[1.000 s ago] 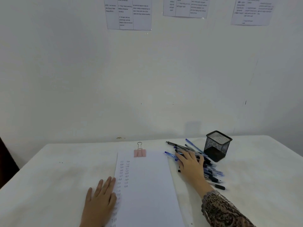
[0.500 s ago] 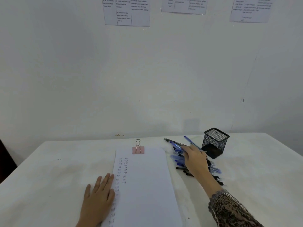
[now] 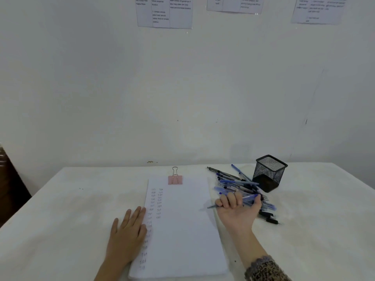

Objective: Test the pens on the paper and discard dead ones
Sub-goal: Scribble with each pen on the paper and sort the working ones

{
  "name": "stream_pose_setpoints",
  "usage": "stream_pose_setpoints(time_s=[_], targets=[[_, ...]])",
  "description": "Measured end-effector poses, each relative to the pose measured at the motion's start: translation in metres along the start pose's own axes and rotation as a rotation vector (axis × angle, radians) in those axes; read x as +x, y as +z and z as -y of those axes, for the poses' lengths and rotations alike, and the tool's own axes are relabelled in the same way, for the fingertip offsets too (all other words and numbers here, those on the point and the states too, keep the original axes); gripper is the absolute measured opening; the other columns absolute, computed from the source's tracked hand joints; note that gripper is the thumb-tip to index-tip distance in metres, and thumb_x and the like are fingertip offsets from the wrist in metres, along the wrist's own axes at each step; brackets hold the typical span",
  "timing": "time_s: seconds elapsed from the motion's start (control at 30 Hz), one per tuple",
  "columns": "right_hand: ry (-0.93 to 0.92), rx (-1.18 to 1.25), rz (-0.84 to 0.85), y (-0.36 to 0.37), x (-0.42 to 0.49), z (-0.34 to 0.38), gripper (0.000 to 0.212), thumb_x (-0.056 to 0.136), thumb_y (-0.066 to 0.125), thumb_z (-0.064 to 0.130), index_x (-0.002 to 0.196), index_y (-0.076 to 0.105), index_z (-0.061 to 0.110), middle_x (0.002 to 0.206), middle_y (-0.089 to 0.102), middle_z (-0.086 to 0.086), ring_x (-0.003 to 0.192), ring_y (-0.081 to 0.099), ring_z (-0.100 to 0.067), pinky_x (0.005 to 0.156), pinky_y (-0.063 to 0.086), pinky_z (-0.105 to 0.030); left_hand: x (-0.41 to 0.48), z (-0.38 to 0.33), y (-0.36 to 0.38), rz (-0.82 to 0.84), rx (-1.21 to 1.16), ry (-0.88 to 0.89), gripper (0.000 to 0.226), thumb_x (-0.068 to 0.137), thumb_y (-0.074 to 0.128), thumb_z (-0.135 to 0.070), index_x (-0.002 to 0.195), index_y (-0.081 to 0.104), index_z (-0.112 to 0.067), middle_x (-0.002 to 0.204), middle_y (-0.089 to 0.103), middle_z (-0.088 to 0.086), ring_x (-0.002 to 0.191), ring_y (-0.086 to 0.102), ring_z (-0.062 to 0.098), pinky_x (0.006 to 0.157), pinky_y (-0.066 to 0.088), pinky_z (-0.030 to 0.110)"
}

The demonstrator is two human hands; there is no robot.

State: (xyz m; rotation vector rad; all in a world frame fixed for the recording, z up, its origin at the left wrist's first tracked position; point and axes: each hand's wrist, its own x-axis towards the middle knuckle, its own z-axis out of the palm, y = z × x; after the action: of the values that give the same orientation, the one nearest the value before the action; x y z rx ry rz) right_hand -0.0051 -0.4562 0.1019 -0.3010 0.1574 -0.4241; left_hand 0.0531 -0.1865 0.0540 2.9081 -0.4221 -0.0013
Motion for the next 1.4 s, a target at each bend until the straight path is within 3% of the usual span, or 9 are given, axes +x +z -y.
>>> stream_pose_setpoints(time_s=[0.37, 0.67, 0.77, 0.8, 0.87, 0.93, 1.0, 1.2, 1.4], targets=[[-0.022, 0.017, -0.030, -0.016, -0.004, -0.016, 0.056, 0.023, 0.076, 0.049, 0.041, 0.033, 0.018, 0.041, 0.024, 0.002, 0.038, 0.027, -0.014, 0.052, 0.021, -0.028, 0.000, 0.003, 0.002, 0.012, -0.030, 0.008, 0.093, 0.057, -0.023, -0.050, 0.145, -0.011, -0.023, 0.155, -0.004, -0.015, 0.143, -0.004, 0.008, 0.116, -0.002, 0.038], [-0.037, 0.059, -0.067, -0.006, -0.004, -0.022, 0.060, 0.035, 0.074, 0.066, 0.046, 0.040, 0.017, 0.044, 0.028, 0.003, 0.040, 0.027, -0.015, 0.054, 0.023, -0.027, -0.001, 0.003, 0.000, 0.004, -0.011, 0.023, 0.093, 0.057, -0.024, -0.050, 0.146, -0.007, -0.029, 0.155, -0.005, -0.015, 0.144, -0.004, 0.008, 0.116, -0.002, 0.038], [-0.001, -0.068, -0.040, 0.004, 0.001, -0.026, 0.038, 0.043, 0.092, 0.036, 0.058, 0.064, 0.016, 0.049, 0.046, 0.004, 0.038, 0.041, -0.012, 0.046, 0.038, -0.021, -0.001, 0.003, 0.001, 0.000, -0.019, 0.020, 0.093, 0.058, -0.024, -0.051, 0.146, -0.007, -0.030, 0.155, -0.005, -0.015, 0.144, -0.005, 0.008, 0.115, -0.003, 0.037], [0.019, -0.080, -0.052, 0.008, 0.001, -0.029, 0.022, 0.062, 0.085, 0.030, 0.064, 0.071, 0.013, 0.053, 0.056, 0.002, 0.041, 0.051, -0.012, 0.046, 0.045, -0.019, -0.001, 0.003, 0.001, -0.003, -0.017, 0.023, 0.092, 0.058, -0.024, -0.051, 0.146, -0.006, -0.030, 0.155, -0.004, -0.015, 0.144, -0.004, 0.009, 0.115, -0.003, 0.038], [0.072, -0.091, -0.085, 0.014, 0.006, -0.037, 0.045, 0.097, 0.042, 0.035, 0.080, 0.075, 0.009, 0.069, 0.070, -0.005, 0.057, 0.066, -0.017, 0.052, 0.055, -0.022, -0.001, 0.005, 0.003, -0.004, -0.035, 0.032, 0.092, 0.059, -0.022, -0.051, 0.147, -0.005, -0.028, 0.155, -0.002, -0.013, 0.144, -0.003, 0.011, 0.115, -0.004, 0.038], [0.146, -0.218, -0.105, 0.022, 0.010, -0.047, 0.060, 0.100, 0.022, 0.047, 0.092, 0.068, 0.010, 0.073, 0.071, -0.008, 0.057, 0.064, -0.018, 0.052, 0.054, -0.021, -0.001, 0.005, 0.003, 0.000, -0.064, 0.041, 0.092, 0.060, -0.020, -0.052, 0.146, -0.004, -0.024, 0.155, 0.000, -0.011, 0.144, -0.002, 0.013, 0.115, -0.004, 0.038], [0.180, -0.337, -0.100, 0.032, 0.009, -0.064, 0.062, 0.098, 0.025, 0.051, 0.084, 0.064, 0.004, 0.067, 0.068, -0.010, 0.050, 0.063, -0.017, 0.049, 0.054, -0.021, -0.001, 0.006, 0.002, 0.012, -0.065, 0.057, 0.091, 0.060, -0.020, -0.053, 0.145, -0.007, -0.022, 0.156, -0.001, -0.010, 0.144, -0.003, 0.015, 0.115, -0.005, 0.038], [0.210, -0.672, 0.030, 0.040, 0.001, -0.116, 0.020, 0.084, 0.058, -0.011, 0.073, 0.050, 0.004, 0.060, 0.060, -0.010, 0.049, 0.064, -0.014, 0.050, 0.053, -0.017, 0.001, 0.008, -0.002, 0.058, -0.016, 0.075, 0.096, 0.056, -0.025, -0.051, 0.147, -0.009, -0.023, 0.156, -0.008, -0.009, 0.144, -0.008, 0.014, 0.115, -0.007, 0.036], [0.045, -0.891, 0.045, 0.026, 0.001, -0.135, 0.019, 0.085, 0.054, -0.013, 0.082, 0.051, 0.005, 0.049, 0.052, -0.006, 0.038, 0.049, -0.011, 0.039, 0.040, -0.017, 0.001, 0.007, -0.001, 0.027, -0.014, 0.080, 0.095, 0.058, -0.025, -0.049, 0.147, -0.008, -0.024, 0.156, -0.006, -0.008, 0.144, -0.007, 0.013, 0.115, -0.007, 0.036]])
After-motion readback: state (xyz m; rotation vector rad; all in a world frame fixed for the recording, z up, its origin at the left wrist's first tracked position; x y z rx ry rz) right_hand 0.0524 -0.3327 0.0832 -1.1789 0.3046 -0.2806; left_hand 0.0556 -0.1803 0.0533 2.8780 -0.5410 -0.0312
